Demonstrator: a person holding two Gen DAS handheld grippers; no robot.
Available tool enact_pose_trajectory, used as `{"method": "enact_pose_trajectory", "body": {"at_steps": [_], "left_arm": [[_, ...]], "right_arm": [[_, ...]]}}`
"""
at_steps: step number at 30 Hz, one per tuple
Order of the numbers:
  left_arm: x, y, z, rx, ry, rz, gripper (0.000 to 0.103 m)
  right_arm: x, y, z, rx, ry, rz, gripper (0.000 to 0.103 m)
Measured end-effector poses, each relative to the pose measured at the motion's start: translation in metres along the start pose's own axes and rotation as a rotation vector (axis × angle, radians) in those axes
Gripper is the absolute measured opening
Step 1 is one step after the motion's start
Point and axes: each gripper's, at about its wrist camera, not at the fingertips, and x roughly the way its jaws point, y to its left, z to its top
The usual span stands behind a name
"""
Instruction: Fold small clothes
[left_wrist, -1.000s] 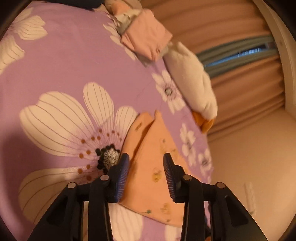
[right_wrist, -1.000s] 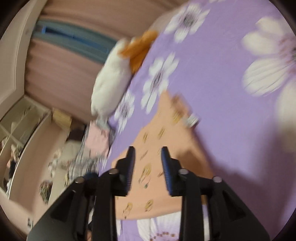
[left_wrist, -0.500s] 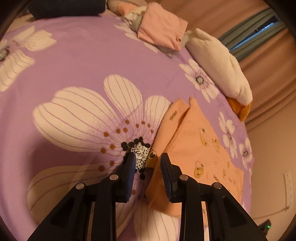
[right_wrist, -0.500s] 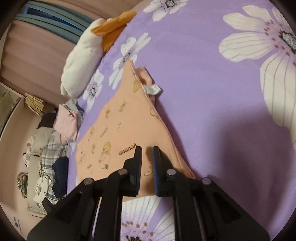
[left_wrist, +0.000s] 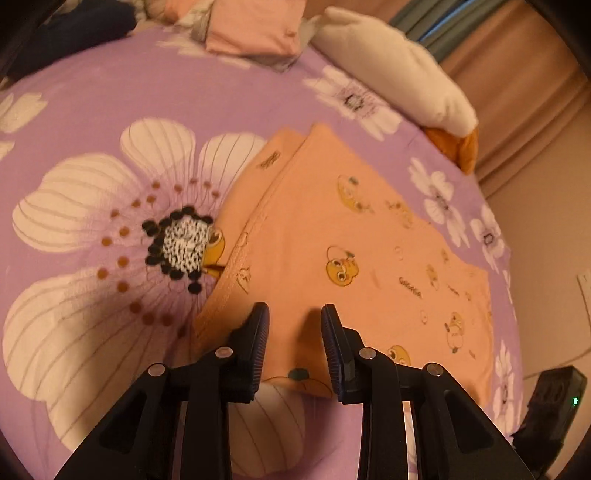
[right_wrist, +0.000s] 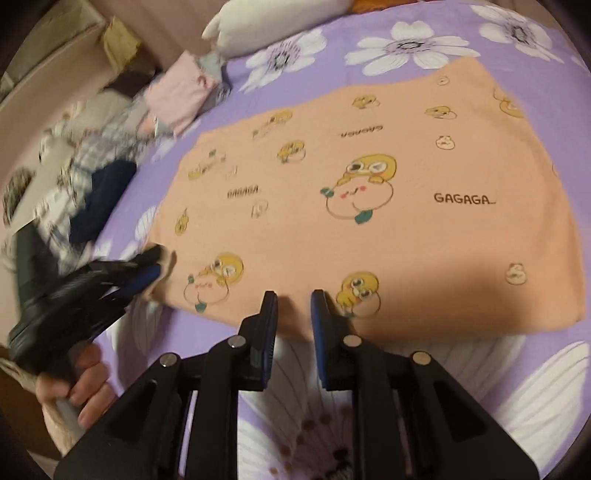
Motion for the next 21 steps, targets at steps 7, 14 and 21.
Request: {"method": "enact_pose_trajectory", "body": {"at_steps": [7, 14, 21], "left_arm": [[-0.005, 0.016, -0.002, -0.066, 0.035, -0.071, 0.031], [-0.027, 0.041, 0.015, -0.197, 0.054, -0.236, 0.053], [-0.02, 0.089, 0.049, -0.264, 0.015, -0.246, 0.074]], "right_arm": [[0.006, -0.032, 0.003, 0.184, 0.04, 0.175, 0.017], [-0.029, -0.015, 0.004, 0.156, 0.0, 0.146, 0.039], [-0.008, -0.027, 0.05, 0.205, -0.029, 0.12, 0.067]]}}
